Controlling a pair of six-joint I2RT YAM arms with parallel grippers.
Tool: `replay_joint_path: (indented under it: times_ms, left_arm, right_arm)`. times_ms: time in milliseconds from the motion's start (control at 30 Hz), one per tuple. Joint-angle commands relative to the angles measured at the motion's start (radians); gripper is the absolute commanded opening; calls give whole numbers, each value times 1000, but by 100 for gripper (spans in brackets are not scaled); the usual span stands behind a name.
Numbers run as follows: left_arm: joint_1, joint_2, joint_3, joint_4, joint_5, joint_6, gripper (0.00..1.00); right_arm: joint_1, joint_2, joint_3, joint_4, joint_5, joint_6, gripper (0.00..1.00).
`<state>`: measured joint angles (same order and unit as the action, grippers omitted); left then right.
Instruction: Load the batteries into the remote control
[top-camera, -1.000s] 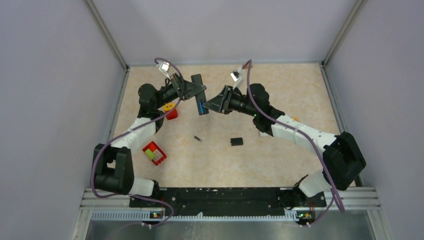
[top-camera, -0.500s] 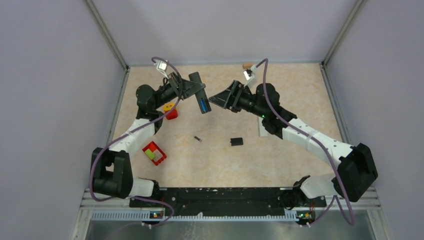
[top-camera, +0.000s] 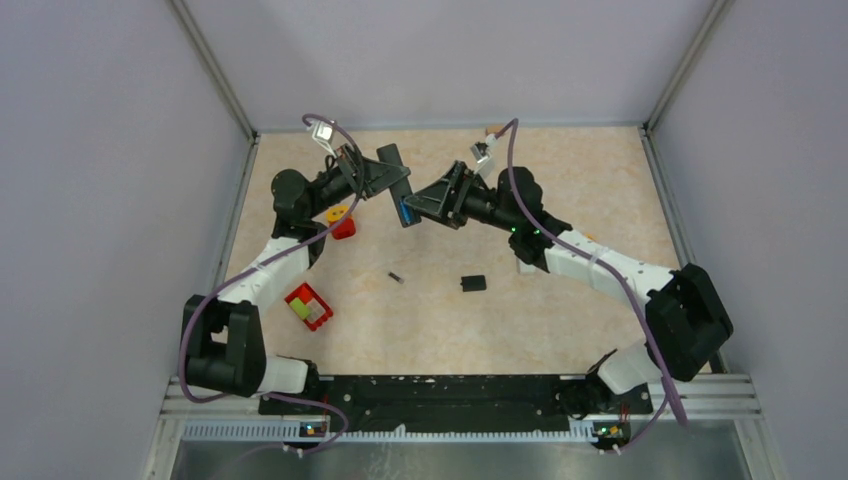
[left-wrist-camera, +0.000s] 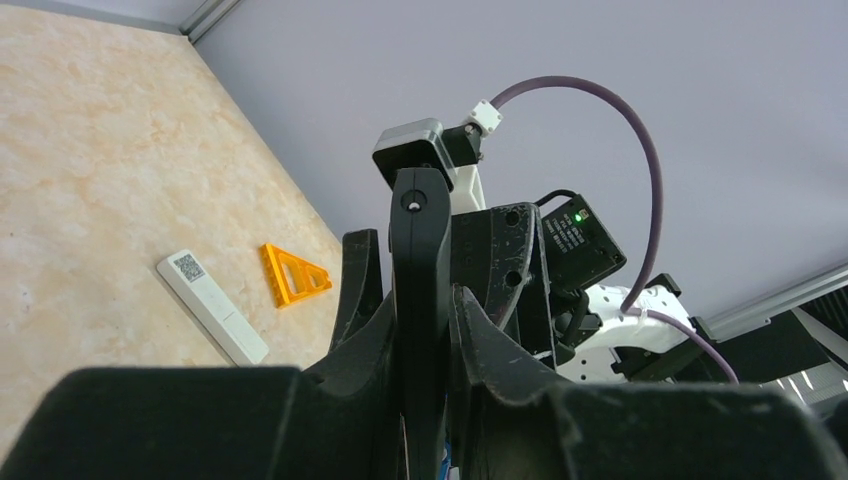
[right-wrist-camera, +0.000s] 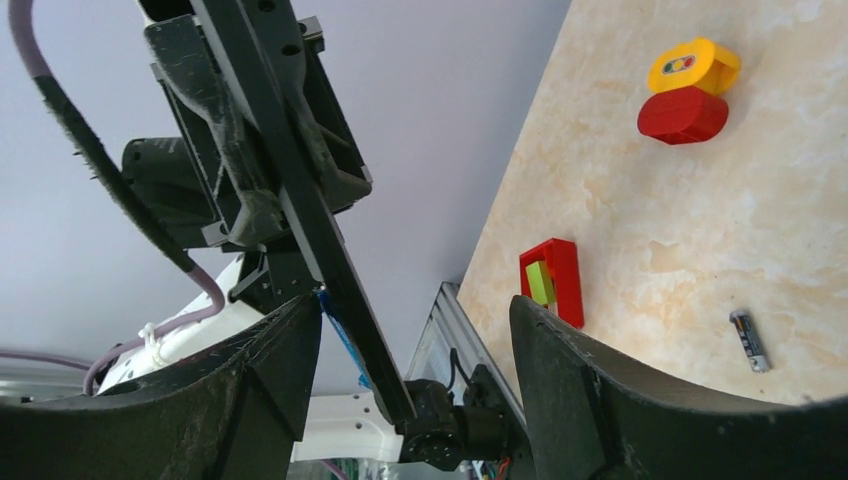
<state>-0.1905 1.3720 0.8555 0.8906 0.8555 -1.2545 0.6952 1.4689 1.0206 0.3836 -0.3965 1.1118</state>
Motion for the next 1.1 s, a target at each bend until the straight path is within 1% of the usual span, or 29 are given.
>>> replay_joint_path:
  times_ms: [0,733,767,800,900,967,1067]
  left_arm:
    - [3,-37,-4,76,-3,-5,0]
    - [3,-32,-4,94,10,-10,0]
    - [3,-33,-5,94,10,-8,0]
    - [3,-34,-4,95,10,-10,0]
    - [3,-37,-1,100,3,-16,0]
    - [3,-38,3,105,-1,-22,0]
    - [3,-41,11,112,-11,-35,0]
  right_arm:
    - [-4,17,46,92,-38,26,69]
    - [-5,88,95,108,-58,52,70]
    - [-5,88,95,107,-58,54,69]
    - [-5,90,93,108,-58,54,65]
    - [-4,101,91,107,-78,50,47]
    - [-4,105,76,115,-92,51,37]
    - [-3,102,44,118,-101,40,30]
